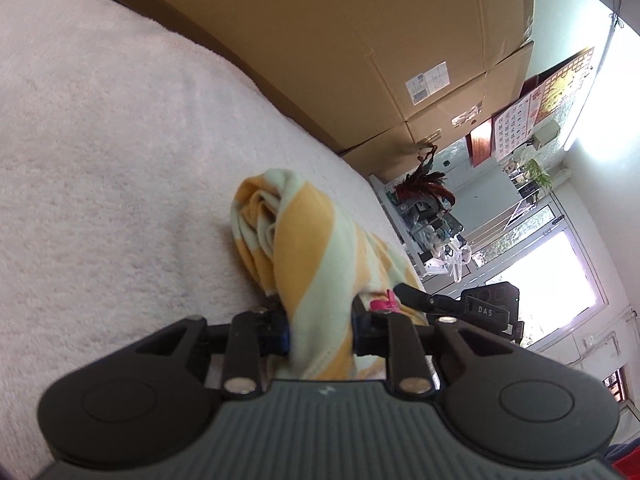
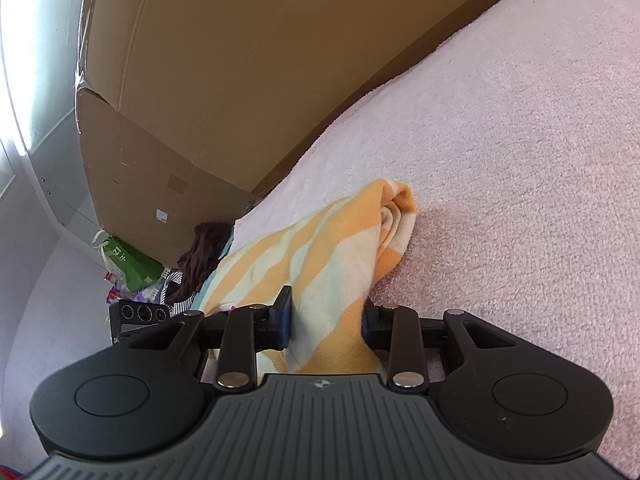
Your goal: Fold clothes
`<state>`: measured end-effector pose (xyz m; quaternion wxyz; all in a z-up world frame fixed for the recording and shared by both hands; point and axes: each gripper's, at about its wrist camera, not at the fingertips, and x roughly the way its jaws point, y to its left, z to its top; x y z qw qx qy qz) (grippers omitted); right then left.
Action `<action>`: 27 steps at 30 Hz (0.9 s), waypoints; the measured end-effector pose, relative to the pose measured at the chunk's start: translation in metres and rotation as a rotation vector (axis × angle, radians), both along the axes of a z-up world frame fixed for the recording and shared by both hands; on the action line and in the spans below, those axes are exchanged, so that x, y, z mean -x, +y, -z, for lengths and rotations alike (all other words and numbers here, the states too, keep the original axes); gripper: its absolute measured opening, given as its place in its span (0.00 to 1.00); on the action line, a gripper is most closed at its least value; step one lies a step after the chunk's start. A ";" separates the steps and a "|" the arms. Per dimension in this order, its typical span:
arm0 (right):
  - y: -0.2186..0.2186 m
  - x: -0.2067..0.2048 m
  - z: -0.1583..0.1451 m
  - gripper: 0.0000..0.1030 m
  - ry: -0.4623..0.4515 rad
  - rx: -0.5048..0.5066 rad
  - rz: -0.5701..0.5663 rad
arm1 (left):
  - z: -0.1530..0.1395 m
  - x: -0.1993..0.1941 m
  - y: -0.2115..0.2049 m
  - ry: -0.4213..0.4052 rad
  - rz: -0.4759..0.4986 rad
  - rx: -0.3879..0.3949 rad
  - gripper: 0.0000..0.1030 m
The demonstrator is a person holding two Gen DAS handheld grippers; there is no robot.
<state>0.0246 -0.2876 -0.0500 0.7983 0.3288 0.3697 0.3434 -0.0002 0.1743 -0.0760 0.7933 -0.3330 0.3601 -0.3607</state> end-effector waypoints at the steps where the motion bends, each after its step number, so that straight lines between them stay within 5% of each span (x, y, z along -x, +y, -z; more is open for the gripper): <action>1: 0.000 0.000 0.000 0.32 -0.001 -0.007 0.001 | -0.001 0.002 0.000 -0.008 -0.003 0.013 0.19; 13: 0.031 -0.022 -0.032 0.32 -0.085 -0.094 -0.025 | -0.045 0.002 0.039 -0.150 -0.130 0.073 0.19; 18: 0.075 -0.063 -0.035 0.32 -0.100 -0.152 -0.046 | -0.059 -0.014 0.077 -0.210 -0.251 -0.020 0.19; 27: 0.175 -0.140 -0.006 0.32 -0.077 -0.182 -0.093 | -0.038 -0.061 0.155 -0.180 -0.444 -0.119 0.19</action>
